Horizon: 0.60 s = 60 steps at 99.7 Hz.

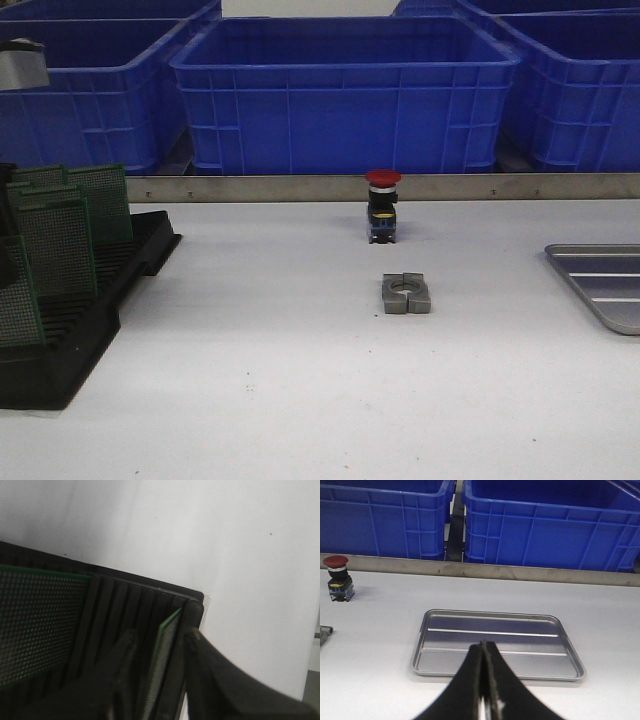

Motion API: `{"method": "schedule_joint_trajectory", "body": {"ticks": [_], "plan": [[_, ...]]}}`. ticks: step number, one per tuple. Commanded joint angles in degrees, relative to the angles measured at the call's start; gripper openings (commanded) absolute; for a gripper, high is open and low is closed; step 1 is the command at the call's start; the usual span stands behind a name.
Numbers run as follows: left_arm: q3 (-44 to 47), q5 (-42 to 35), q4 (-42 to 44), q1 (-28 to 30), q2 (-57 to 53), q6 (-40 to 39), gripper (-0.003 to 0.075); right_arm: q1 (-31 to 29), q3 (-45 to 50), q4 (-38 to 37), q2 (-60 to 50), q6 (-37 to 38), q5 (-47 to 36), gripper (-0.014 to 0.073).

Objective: Place circuit board on tray
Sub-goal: 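Grasp the top edge of a green circuit board with the left gripper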

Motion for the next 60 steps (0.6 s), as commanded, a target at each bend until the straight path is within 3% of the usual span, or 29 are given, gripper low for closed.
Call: {"method": "schedule_joint_trajectory", "body": {"ticks": [1, 6, 33, 60], "plan": [[-1.68, 1.05, -2.57, -0.41, -1.97, 0.10, 0.0040, -0.20, -0.03, -0.70, -1.33, -0.01, -4.53, -0.0061], [-1.76, 1.62, -2.62, -0.41, -2.07, 0.10, -0.0020, -0.20, -0.03, -0.70, -1.33, -0.01, -4.53, -0.0061], [-3.61, 9.30, -4.49, -0.41, -2.43, -0.31, -0.0020, -0.20, -0.03, -0.70, -1.33, -0.01, -4.53, -0.0061], [-4.94, 9.30, -24.13, -0.85, -2.93, -0.37, -0.0020, -0.20, -0.03, -0.70, -1.33, -0.01, -4.53, -0.0061]]}}
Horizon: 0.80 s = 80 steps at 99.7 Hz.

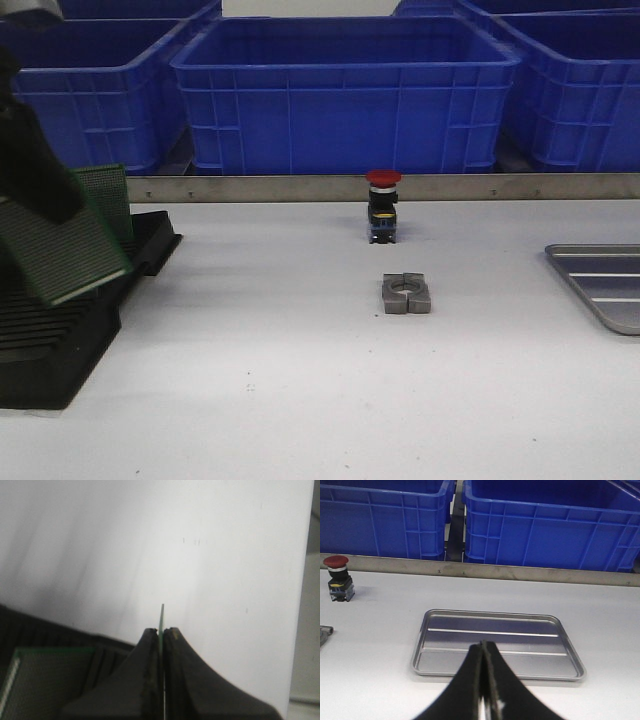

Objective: Place circuit board on tray

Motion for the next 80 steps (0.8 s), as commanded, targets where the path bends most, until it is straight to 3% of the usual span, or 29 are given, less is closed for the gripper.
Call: {"method": "schedule_joint_trajectory", "body": {"ticks": [1, 49, 80], "plan": [[-1.71, 5.07, -10.30, -1.00, -2.67, -0.81, -0.0020, -0.20, -0.03, -0.70, -1.33, -0.01, -4.53, -0.0061], [-1.71, 5.07, -20.64, -13.86, -2.67, -0.81, -0.0020, -0.20, -0.03, -0.70, -1.33, -0.01, -4.41, -0.0061], [-1.71, 5.07, -25.69, -18.10, -2.67, -0.81, -0.0020, -0.20, -0.03, -0.74, -1.33, -0.01, -4.46, -0.0061]]}}
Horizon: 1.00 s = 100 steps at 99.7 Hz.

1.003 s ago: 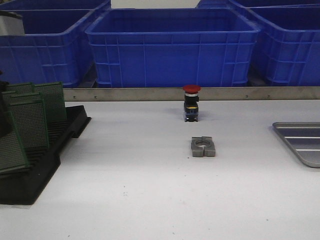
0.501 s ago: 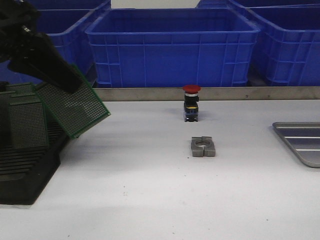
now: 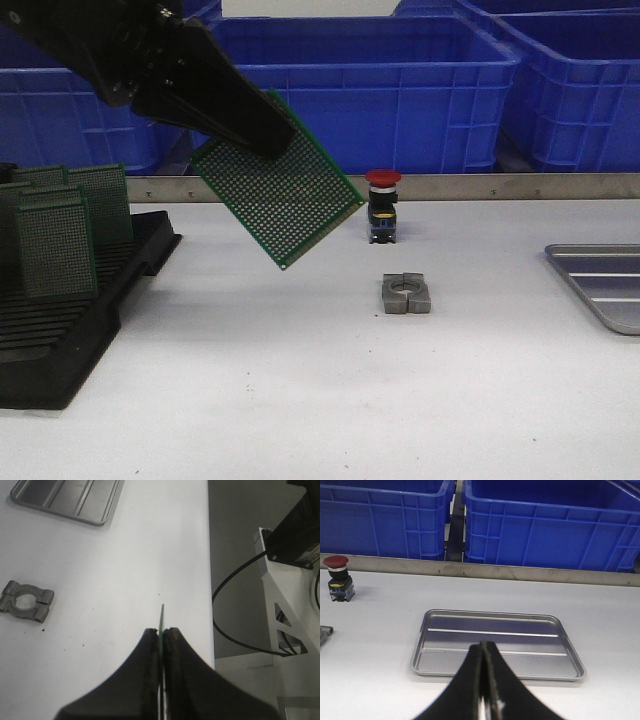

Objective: Place circuit board on tray

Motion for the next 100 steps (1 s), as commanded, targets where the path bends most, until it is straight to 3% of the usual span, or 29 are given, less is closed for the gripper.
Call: {"method": "schedule_joint_trajectory", "body": {"ticks": [1, 35, 45, 71, 85, 100], "plan": [[-1.71, 5.07, -4.65, -0.95, -2.67, -0.36, -0.0020, -0.20, -0.03, -0.74, -1.33, -0.01, -4.46, -0.0061], [-1.71, 5.07, -4.65, -0.95, -2.67, -0.36, -0.0020, -0.20, -1.36, -0.74, -1.33, -0.01, -10.87, -0.0061], [-1.71, 5.07, -4.72, -0.95, -2.67, -0.36, -0.0020, -0.20, -5.15, -0.74, -0.77, -0.01, -3.58, -0.0061], [-1.71, 5.07, -4.72, -0.95, -2.67, -0.36, -0.0020, -0.20, -22.61, -0.37, 8.26, -0.01, 26.29, -0.0061], [-1.71, 5.07, -4.72, -0.95, -2.67, -0.36, -0.0020, -0.20, -30.16, 3.03, 16.18, -0.11, 34.63, -0.0061], [-1.71, 5.07, -4.72, -0.95, -2.67, -0.36, -0.0020, -0.20, -34.21, 10.54, 24.91, -1.80, 36.06, -0.0055]]}}
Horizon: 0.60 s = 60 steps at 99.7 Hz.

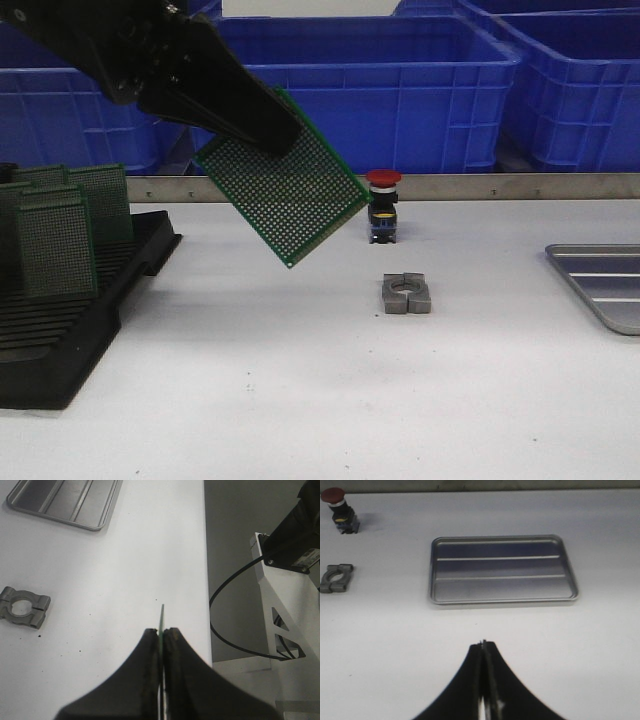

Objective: Place circuit board on tray

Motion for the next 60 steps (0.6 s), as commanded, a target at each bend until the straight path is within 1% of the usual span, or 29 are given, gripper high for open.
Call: {"method": "schedule_joint_trajectory", "body": {"ticks": [1, 8, 14, 19, 29, 34, 36, 41, 43, 48, 60], "plan": [[-1.71, 5.17, -4.26, -0.53, -2.67, -0.36, -0.0020, -0.20, -3.64, 5.57, 5.68, -1.59, -2.26, -0.0052], [-1.71, 5.17, -4.26, -0.53, -2.67, -0.36, -0.0020, -0.08, -4.29, 11.66, 9.50, -5.43, -3.14, -0.0018], [-1.71, 5.17, -4.26, -0.53, -2.67, -0.36, -0.0020, -0.08, -4.50, 17.37, 12.40, -11.70, -4.25, 0.0038], [-1.71, 5.17, -4.26, -0.53, -2.67, -0.36, -0.0020, -0.08, -4.56, 23.06, 14.95, -17.80, -4.94, 0.0113], [-1.71, 5.17, -4.31, -0.53, -2.67, -0.36, -0.0020, -0.08, -4.56, 36.02, 18.89, -31.99, -5.10, 0.0308], [-1.71, 5.17, -4.31, -0.53, -2.67, -0.36, -0.0020, -0.08, -4.56, 41.77, 20.74, -41.22, -5.04, 0.0377], [-1.71, 5.17, -4.31, -0.53, -2.67, -0.36, -0.0020, -0.08, -4.56, 44.18, 21.50, -43.68, -4.98, 0.0398], [-1.71, 5.17, -4.31, -0.53, -2.67, -0.36, -0.0020, -0.04, -4.56, 49.44, 23.15, -53.84, -4.35, 0.0422], [-1.71, 5.17, -4.31, -0.53, -2.67, -0.36, -0.0020, -0.04, -4.56, 51.61, 23.82, -56.29, -4.05, 0.0424], [-1.71, 5.17, -4.31, -0.53, -2.67, -0.36, -0.0020, -0.02, -4.56, 56.76, 25.32, -65.20, -2.52, 0.0424], [-1.71, 5.17, -4.31, -0.53, -2.67, -0.36, -0.0020, 0.02, -4.56, 67.97, 29.70, -78.29, 1.97, 0.0424]]}}
